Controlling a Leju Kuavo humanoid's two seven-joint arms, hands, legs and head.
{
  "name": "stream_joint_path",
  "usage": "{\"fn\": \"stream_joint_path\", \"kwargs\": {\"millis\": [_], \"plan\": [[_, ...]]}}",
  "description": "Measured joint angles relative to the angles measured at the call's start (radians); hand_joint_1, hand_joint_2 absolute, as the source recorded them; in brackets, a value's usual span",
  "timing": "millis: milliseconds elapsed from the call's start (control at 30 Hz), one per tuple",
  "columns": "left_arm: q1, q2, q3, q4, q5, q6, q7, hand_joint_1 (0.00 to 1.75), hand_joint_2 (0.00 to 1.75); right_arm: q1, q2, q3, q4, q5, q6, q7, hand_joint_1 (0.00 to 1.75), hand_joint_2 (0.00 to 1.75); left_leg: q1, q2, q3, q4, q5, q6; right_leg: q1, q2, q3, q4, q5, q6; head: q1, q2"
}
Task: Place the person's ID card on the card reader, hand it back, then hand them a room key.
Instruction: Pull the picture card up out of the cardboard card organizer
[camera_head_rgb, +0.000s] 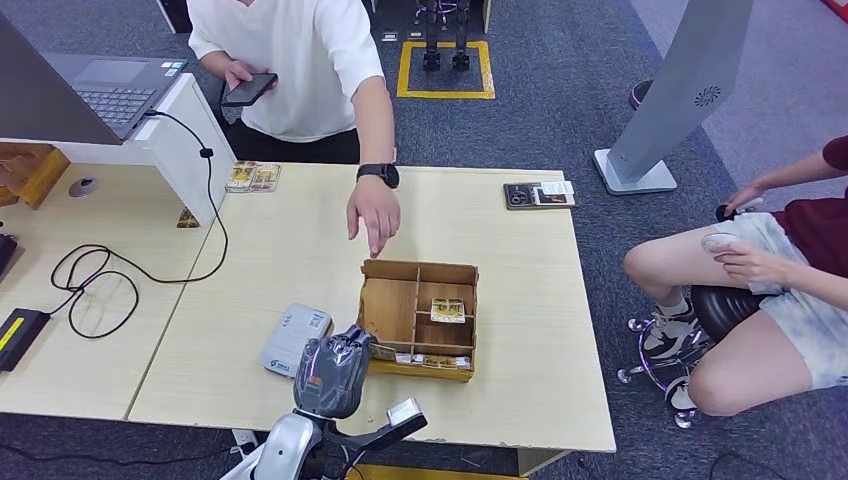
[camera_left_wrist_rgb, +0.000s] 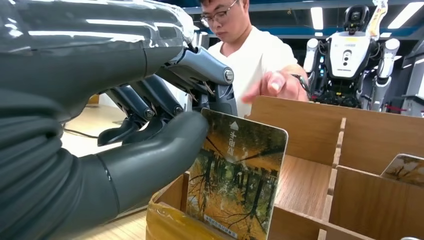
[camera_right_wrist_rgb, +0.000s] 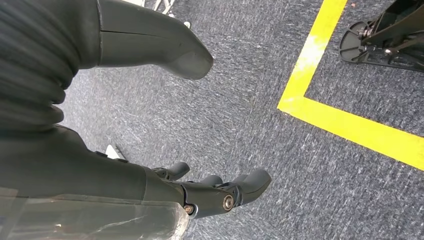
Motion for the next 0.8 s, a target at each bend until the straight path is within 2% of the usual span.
{"fn": "stream_joint_path", "kwargs": {"millis": [233,367,500,800], "plan": [[0.001,-0.003,0.007,0.0,0.03,0.024,-0.024,1.75,1.75,0.0,0.0,0.0,0.0,0.0,-0.001,-0.003,0.0,1.75,0.0,0.0,0.0,0.0,0.0,0.0,0.0,0.0,0.0,0.0,0.0,0.0,0.0,0.0],[0.002,-0.02,0.029,-0.014,0.134,0.07,-0.101,1.75,1.75,0.001,0.0,0.0,0.0,0.0,-0.004,-0.004,0.0,1.75,0.0,0.0,0.0,0.0,0.0,0.0,0.0,0.0,0.0,0.0,0.0,0.0,0.0,0.0],[0.0,-0.045,0.066,-0.057,0.225,0.073,-0.193,1.75,1.75,0.001,0.0,0.0,0.0,0.0,-0.006,-0.006,0.0,1.75,0.0,0.0,0.0,0.0,0.0,0.0,0.0,0.0,0.0,0.0,0.0,0.0,0.0,0.0],[-0.009,-0.072,0.102,-0.111,0.342,0.073,-0.265,1.75,1.75,0.001,0.001,0.0,0.0,0.002,-0.007,-0.007,0.0,1.75,0.0,0.0,0.0,0.0,0.0,0.0,0.0,0.0,0.0,0.0,0.0,0.0,0.0,0.0]]}}
